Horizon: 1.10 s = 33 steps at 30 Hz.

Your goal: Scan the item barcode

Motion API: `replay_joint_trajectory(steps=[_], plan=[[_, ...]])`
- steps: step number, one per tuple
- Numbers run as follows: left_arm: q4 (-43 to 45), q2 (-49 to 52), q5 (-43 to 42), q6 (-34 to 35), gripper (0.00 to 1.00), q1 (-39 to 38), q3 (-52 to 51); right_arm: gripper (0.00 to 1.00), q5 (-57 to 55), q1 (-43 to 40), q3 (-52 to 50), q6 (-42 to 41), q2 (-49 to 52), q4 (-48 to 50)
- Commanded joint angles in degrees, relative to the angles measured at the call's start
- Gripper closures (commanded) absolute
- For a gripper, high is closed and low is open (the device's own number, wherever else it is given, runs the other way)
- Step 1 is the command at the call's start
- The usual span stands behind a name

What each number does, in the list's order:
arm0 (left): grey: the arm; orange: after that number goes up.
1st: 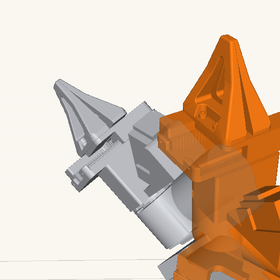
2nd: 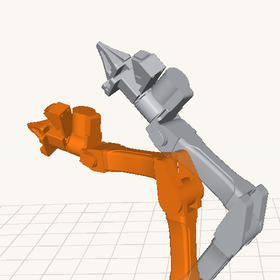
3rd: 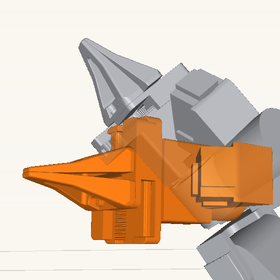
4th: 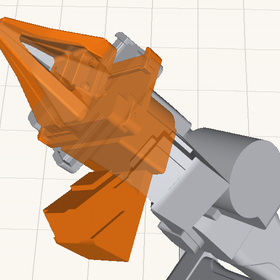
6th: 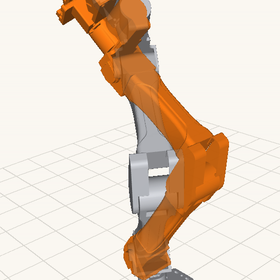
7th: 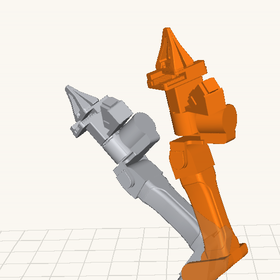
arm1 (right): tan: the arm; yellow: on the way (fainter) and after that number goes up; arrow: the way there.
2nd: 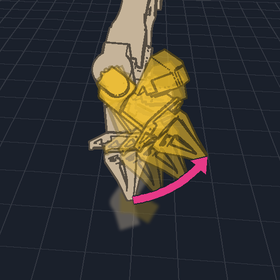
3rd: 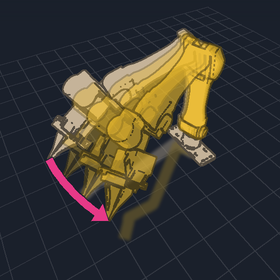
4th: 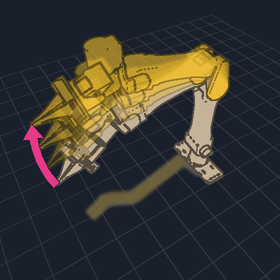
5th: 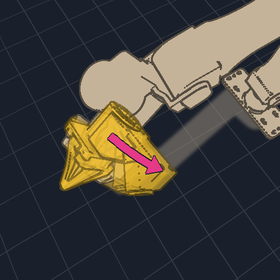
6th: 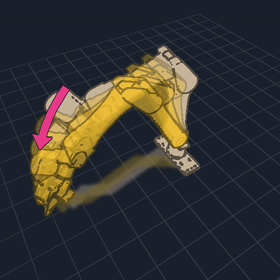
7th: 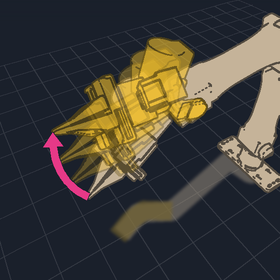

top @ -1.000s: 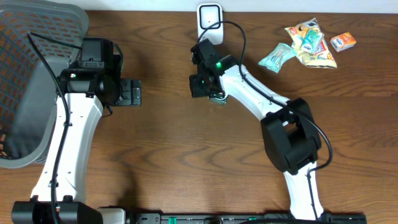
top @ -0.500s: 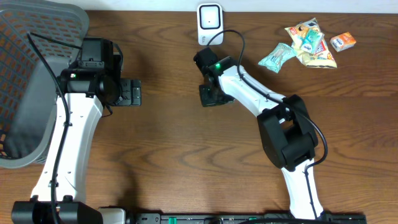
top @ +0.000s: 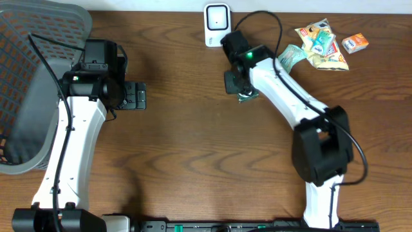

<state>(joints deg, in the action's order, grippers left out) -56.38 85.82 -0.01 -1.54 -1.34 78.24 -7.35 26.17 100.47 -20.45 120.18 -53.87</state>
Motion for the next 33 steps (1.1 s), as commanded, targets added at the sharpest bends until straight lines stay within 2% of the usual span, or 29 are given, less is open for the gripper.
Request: replay_joint_trajectory(steps=[1, 2, 4, 6, 9, 13, 14, 16, 18, 20, 21, 28, 33], plan=[[-0.1, 0.3, 0.5, -0.4, 0.02, 0.0, -0.4, 0.9, -2.4, -1.8, 0.7, 1.4, -2.4, 0.8], [-0.1, 0.3, 0.5, -0.4, 0.02, 0.0, -0.4, 0.8, -2.4, -2.2, 0.7, 2.3, -2.4, 1.2], [-0.1, 0.3, 0.5, -0.4, 0.02, 0.0, -0.4, 0.53, -2.4, -2.8, 0.7, 4.9, -2.3, 1.8], [-0.1, 0.3, 0.5, -0.4, 0.02, 0.0, -0.4, 0.4, -2.4, -3.4, 0.7, 7.9, -2.1, 2.2], [-0.1, 0.3, 0.5, -0.4, 0.02, 0.0, -0.4, 0.28, -2.3, -4.5, 0.7, 9.8, -1.9, 3.3], [-0.1, 0.3, 0.5, -0.3, 0.02, 0.0, -0.4, 0.25, 3.5, -5.2, 0.6, 9.8, -1.3, 5.8], [0.0, 0.3, 0.5, -0.3, 0.03, 0.0, -0.4, 0.27, 5.3, -5.3, 0.6, 9.8, -1.1, 6.7], [-0.1, 0.3, 0.5, -0.4, 0.02, 0.0, -0.4, 0.42, 8.0, -5.3, 0.6, 9.8, -0.4, 9.1], [-0.1, 0.3, 0.5, -0.4, 0.02, 0.0, -0.4, 0.72, 9.2, -5.2, 0.6, 9.7, 0.6, 11.8], [-0.1, 0.3, 0.5, -0.4, 0.02, 0.0, -0.4, 0.91, 9.5, -4.8, 0.6, 7.8, 2.4, 14.7], [-0.1, 0.3, 0.5, -0.4, 0.02, 0.0, -0.4, 0.97, 9.5, -4.5, 0.6, 7.1, 3.2, 15.5], [-0.1, 0.3, 0.5, -0.4, 0.02, 0.0, -0.4, 0.99, 9.2, -3.3, 0.6, 5.9, 9.4, 17.7], [-0.1, 0.3, 0.5, -0.4, 0.02, 0.0, -0.4, 0.99, 9.2, -3.2, 0.6, 5.9, 11.3, 14.3]])
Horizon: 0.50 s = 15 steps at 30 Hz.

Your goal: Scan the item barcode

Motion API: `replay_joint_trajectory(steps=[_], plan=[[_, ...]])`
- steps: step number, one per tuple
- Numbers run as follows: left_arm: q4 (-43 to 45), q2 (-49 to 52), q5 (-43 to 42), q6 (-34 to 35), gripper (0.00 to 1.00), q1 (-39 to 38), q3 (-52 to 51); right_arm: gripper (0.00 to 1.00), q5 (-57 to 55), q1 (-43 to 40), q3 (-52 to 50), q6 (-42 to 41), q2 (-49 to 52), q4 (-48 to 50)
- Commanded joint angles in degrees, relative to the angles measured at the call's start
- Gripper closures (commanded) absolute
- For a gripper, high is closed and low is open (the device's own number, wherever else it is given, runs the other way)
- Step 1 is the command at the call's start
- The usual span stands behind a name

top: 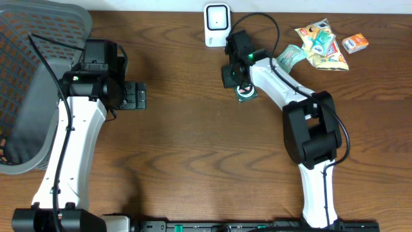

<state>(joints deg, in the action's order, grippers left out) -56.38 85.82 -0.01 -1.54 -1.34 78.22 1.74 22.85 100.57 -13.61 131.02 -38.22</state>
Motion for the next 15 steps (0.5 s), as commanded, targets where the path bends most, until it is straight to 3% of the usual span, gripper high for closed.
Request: replay_joint_trajectory(steps=[1, 8, 15], plan=[[-0.1, 0.3, 0.5, -0.4, 0.02, 0.0, -0.4, 0.99, 0.2, 0.1, 0.5, -0.9, 0.5, -2.2], [-0.1, 0.3, 0.5, -0.4, 0.02, 0.0, -0.4, 0.99, 5.5, 0.1, 0.6, 0.7, -0.7, -12.7], [-0.1, 0.3, 0.5, -0.4, 0.02, 0.0, -0.4, 0.99, -6.9, 0.1, 0.6, 3.0, -2.1, -25.3]])
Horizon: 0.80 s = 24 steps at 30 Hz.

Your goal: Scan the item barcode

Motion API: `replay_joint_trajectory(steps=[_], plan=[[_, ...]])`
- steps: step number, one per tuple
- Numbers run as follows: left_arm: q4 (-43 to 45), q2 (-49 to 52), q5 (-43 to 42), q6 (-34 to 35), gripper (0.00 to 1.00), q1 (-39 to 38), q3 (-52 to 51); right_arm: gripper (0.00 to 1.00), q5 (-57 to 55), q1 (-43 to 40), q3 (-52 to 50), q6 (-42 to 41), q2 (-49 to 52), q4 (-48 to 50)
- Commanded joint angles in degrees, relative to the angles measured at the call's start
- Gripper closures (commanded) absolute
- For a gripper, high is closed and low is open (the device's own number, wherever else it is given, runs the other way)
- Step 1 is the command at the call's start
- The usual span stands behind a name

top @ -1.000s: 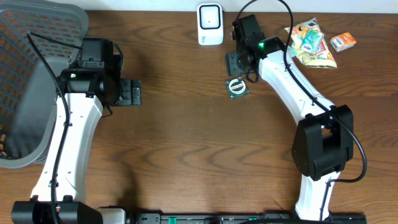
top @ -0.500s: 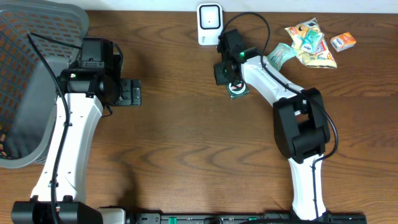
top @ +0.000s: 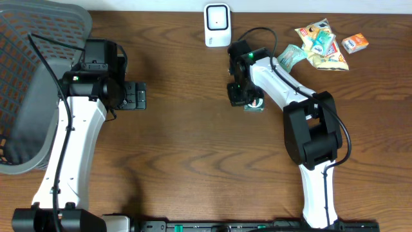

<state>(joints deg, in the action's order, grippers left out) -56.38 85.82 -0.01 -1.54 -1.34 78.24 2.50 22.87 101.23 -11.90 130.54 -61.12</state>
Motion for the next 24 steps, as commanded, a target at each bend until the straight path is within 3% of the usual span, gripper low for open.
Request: replay_joint_trajectory(steps=[1, 5, 11, 14, 17, 19, 22, 24], plan=[[-0.1, 0.3, 0.5, -0.4, 0.02, 0.0, -0.4, 0.99, -9.8, 0.0, -0.1, 1.3, -2.0, -3.7], [-0.1, 0.3, 0.5, -0.4, 0.02, 0.0, -0.4, 0.99, -15.9, 0.0, -0.1, 1.2, -5.0, -5.6], [-0.1, 0.3, 0.5, -0.4, 0.02, 0.0, -0.4, 0.94, -11.8, 0.0, 0.0, 1.3, -10.4, -0.4], [-0.1, 0.3, 0.5, -0.4, 0.02, 0.0, -0.4, 0.65, -11.1, -0.5, 0.0, 1.3, -12.4, 2.3], [0.0, 0.3, 0.5, -0.3, 0.03, 0.0, -0.4, 0.53, -11.1, -1.6, 0.0, 1.3, -12.8, 3.5], [-0.1, 0.3, 0.5, -0.4, 0.02, 0.0, -0.4, 0.39, -11.1, -2.6, -0.1, 1.3, -12.8, 3.3], [-0.1, 0.3, 0.5, -0.4, 0.02, 0.0, -0.4, 0.09, -11.1, -4.4, -0.1, 1.7, -12.8, 2.5], [0.0, 0.3, 0.5, -0.4, 0.02, 0.0, -0.4, 0.01, -9.7, -5.7, -0.1, 6.4, -12.8, 2.1]])
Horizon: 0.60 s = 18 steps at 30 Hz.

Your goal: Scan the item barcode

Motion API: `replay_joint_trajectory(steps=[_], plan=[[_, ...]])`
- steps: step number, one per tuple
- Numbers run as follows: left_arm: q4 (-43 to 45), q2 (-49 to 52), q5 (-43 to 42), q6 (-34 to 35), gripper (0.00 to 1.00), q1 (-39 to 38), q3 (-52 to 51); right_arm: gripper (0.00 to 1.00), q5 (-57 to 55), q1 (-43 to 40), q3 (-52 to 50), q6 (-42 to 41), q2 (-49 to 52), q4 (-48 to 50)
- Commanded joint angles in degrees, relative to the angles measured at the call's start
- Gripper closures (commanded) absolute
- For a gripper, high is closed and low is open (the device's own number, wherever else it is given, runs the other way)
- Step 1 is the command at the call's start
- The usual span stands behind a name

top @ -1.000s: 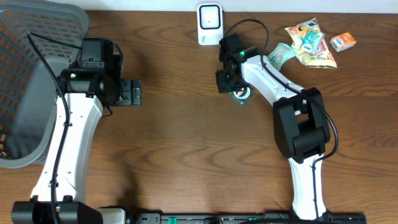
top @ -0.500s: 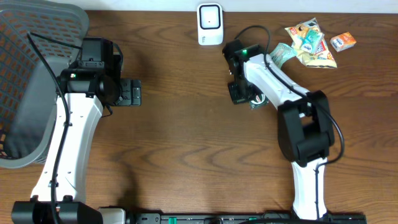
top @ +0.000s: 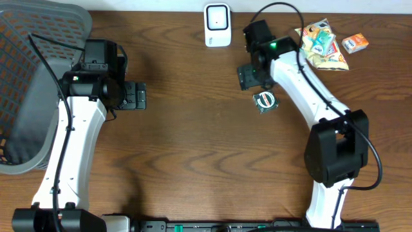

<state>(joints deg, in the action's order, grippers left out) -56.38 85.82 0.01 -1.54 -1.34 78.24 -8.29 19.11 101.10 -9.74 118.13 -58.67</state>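
The item, a small round green packet [top: 264,101], lies flat on the wooden table [top: 193,148], right of centre. My right gripper [top: 248,77] hovers just up and left of it, apart from it, open with nothing in it. The white barcode scanner [top: 217,24] stands at the table's far edge, left of the right arm. My left gripper [top: 136,96] sits far off at the left, empty, and looks open.
Snack packets [top: 320,44] and a small orange box [top: 355,43] lie at the far right. A grey mesh chair [top: 35,84] stands beyond the table's left edge.
The right gripper has let go of the green packet, which now lies on the table slightly further right. The gripper has moved up and to the right, away from it. The left arm is unchanged.
The right gripper held the green packet below the scanner, then nearer the scanner, then a little lower again. Now the packet lies free on the table and the gripper is clear of it. The left arm stayed still throughout.
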Motion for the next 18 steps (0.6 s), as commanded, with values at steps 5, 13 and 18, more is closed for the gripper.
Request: replay_joint_trajectory(steps=[5, 13, 18], plan=[[-0.1, 0.3, 0.5, -0.4, 0.02, 0.0, -0.4, 0.01, 11.8, -5.7, -1.7, 20.3, -0.1, -0.5], [-0.1, 0.3, 0.5, -0.3, 0.03, 0.0, -0.4, 0.04, 14.5, -9.9, -8.4, 21.8, -0.1, 1.6], [-0.1, 0.3, 0.5, -0.4, 0.02, 0.0, -0.4, 0.05, 14.5, -9.5, -14.1, 21.8, -0.1, 6.3]])
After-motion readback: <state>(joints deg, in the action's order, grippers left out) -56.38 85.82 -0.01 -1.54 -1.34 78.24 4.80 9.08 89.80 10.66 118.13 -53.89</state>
